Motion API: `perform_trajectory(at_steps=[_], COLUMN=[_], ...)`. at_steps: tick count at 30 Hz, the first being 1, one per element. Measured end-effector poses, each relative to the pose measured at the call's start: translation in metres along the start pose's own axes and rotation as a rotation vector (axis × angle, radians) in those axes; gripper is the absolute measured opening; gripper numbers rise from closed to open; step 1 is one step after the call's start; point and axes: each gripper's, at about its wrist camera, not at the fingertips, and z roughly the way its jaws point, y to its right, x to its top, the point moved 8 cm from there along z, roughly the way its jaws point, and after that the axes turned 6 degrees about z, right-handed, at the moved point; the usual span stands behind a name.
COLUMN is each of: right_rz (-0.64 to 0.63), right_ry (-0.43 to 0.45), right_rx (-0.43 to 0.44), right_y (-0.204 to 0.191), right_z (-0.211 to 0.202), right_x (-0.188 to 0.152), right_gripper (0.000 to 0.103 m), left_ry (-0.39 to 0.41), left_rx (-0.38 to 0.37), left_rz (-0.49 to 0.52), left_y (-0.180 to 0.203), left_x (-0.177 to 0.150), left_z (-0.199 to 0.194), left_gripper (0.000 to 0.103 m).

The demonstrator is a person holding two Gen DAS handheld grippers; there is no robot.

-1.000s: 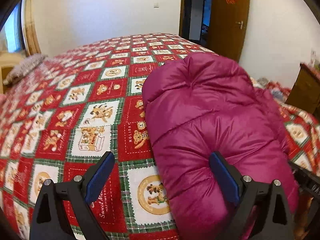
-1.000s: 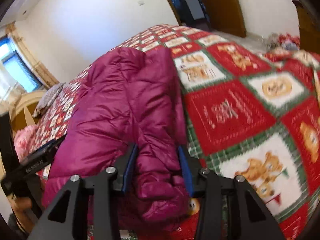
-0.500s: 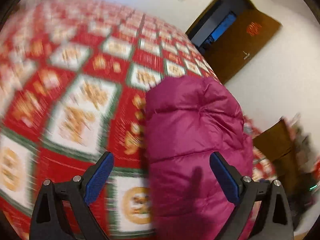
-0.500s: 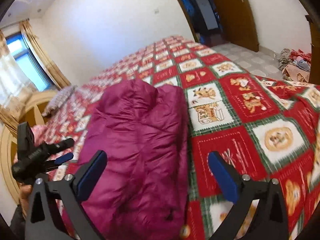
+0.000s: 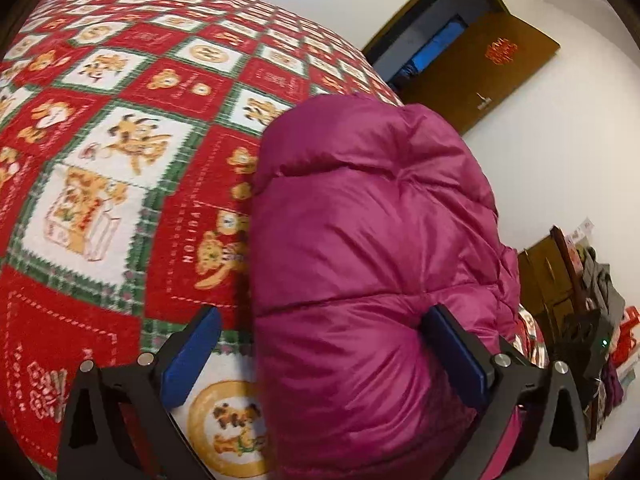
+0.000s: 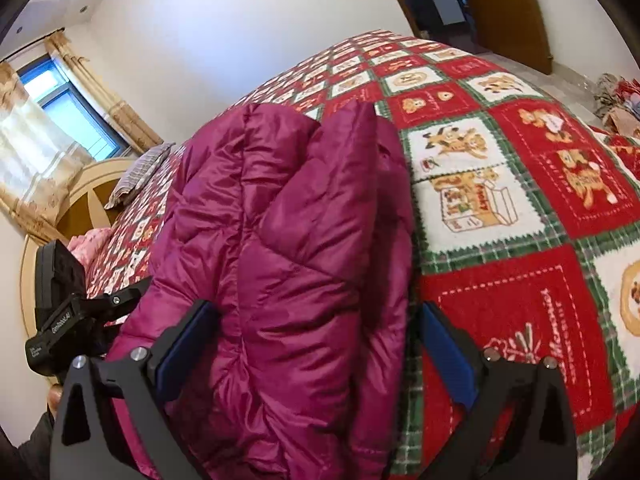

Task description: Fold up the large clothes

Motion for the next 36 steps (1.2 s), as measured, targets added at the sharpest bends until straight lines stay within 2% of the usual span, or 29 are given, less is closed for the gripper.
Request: perform_trajectory(at_steps=[2,6,8,10,12,13,16,23,29,36], right_rz=[-0.011,-0.048,-0.063,-0.055,-0.06,-0.063,-0.043,0.003,0.016,0.048], right_ry=[-0.005,-0.014,-0.024,-0.038,-0.044,-0.051,-0.07,-0.046,-0.008,0.025], right_rx=[0.0,-0.033,-0.038,-0.023,-0.047,-0.055,-0.06,-0.082,-0.117,-0.121], right_y=[-0.002,-0.011,-0.015,-0.017,-0.02,-0.022,-0.034,-0.044,-0.052,-0.047], right_z=[0.004,0.012,0.013,0.012,0.01,0.009,0.005,-0.019,-0.044,-0.072], right_x=[-0.001,-0.001,-0.004,-0.009,-0.012,-0.014,-0.024,-0.056,-0.077,-0.093], right_gripper=[0.103,0.1,0.092,0.077,0.071,0.063,0.054,0.045,0.038,0.034], left_ry=[-0.013,-0.037,-0.032,-0.03,-0.03,-0.031,-0.023,0.004,0.015,0.021], left_rx=[-0.02,-0.001,0.03,0.041,0.041,0.047,0.087,0.154,0.163,0.14], left_rz=[0.029,0.159,0.19,0.21,0.236,0.252,0.303,0.399,0.459,0.507], left_y=[0.005,0.025,0.029,0.031,0.034,0.036,0.041,0.052,0.062,0.082], left_x=[0.0,0.001,0.001,-0.001,-0.004,-0.005,-0.01,-0.042,-0.06,-0.08], left_z=[0.006,0.021,0.023,0.02,0.015,0.012,0.0,-0.036,-0.052,-0.068], left_gripper=[0.102,0.102,0.1,0.092,0.079,0.077,0.068,0.066,0.064,0.061])
